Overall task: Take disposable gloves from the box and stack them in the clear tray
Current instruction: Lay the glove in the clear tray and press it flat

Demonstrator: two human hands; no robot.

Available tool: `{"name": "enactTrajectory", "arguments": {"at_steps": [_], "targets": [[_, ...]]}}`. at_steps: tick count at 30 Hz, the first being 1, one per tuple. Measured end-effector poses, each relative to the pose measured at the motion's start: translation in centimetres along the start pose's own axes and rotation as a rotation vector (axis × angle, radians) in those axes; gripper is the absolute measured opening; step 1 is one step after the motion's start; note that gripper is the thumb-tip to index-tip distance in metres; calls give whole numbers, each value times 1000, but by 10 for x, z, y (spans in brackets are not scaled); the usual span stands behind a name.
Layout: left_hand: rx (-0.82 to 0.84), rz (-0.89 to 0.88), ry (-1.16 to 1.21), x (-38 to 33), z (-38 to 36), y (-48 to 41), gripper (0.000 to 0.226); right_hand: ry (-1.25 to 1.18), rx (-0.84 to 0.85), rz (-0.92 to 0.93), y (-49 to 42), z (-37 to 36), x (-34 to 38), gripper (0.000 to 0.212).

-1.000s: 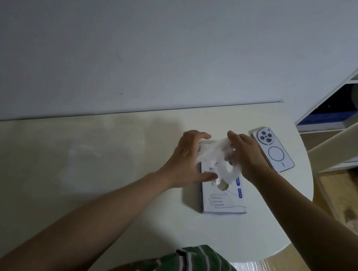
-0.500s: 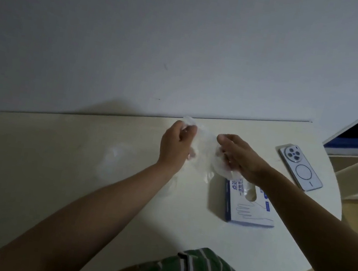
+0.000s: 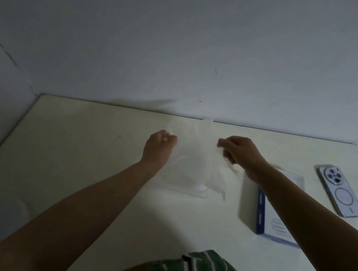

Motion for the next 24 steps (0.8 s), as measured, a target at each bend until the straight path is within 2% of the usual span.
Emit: {"name": "enactTrajectory", "arguments": {"at_steps": [2, 5, 7, 9, 12, 14, 16, 17, 18, 20, 21, 22, 24], "targets": [[-68, -75, -133, 7, 8, -5, 21, 54, -147, 87, 1, -12, 7, 24], [-144, -206, -336, 17, 22, -10, 22, 185, -404, 536, 12, -29, 25, 29], [-168, -266, -430, 19, 28, -11, 20, 188, -363, 809, 20, -40, 38, 21], [-181, -339, -523, 19, 32, -13, 19, 291, -175, 936, 24, -55, 42, 19], [-157, -437, -637, 19, 34, -15, 17, 581, 147, 757, 24, -79, 28, 31], [-98, -441, -704, 19, 32, -16, 15, 771, 258, 622, 22, -92, 11, 44], [-64, -431, -743, 21, 29, -16, 30, 850, 307, 547, 21, -100, 1, 55], [-74, -503, -771, 22, 28, -14, 41, 864, 324, 527, 21, -105, -3, 59], [-112, -659, -795, 20, 27, -13, 47, 873, 337, 512, 21, -108, -6, 62], [-119, -996, -773, 16, 21, -10, 41, 879, 357, 490, 22, -115, -12, 66], [-47, -1098, -757, 16, 17, -8, 35, 883, 372, 488, 22, -118, -13, 68], [79, -1100, -757, 17, 13, -8, 28, 893, 386, 491, 22, -120, -14, 71], [319, -857, -845, 25, 7, -13, 28, 928, 405, 487, 21, -124, -15, 75]]}}
Point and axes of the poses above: each hand's wrist, its own y-axis away from the middle knuckle, its own z-axis out of the back of the hand, x = y × z, the point moved 1 cm from there along -y, towards the middle knuckle, and after that the axes turned 15 degrees about -x, right-handed, at the moved point
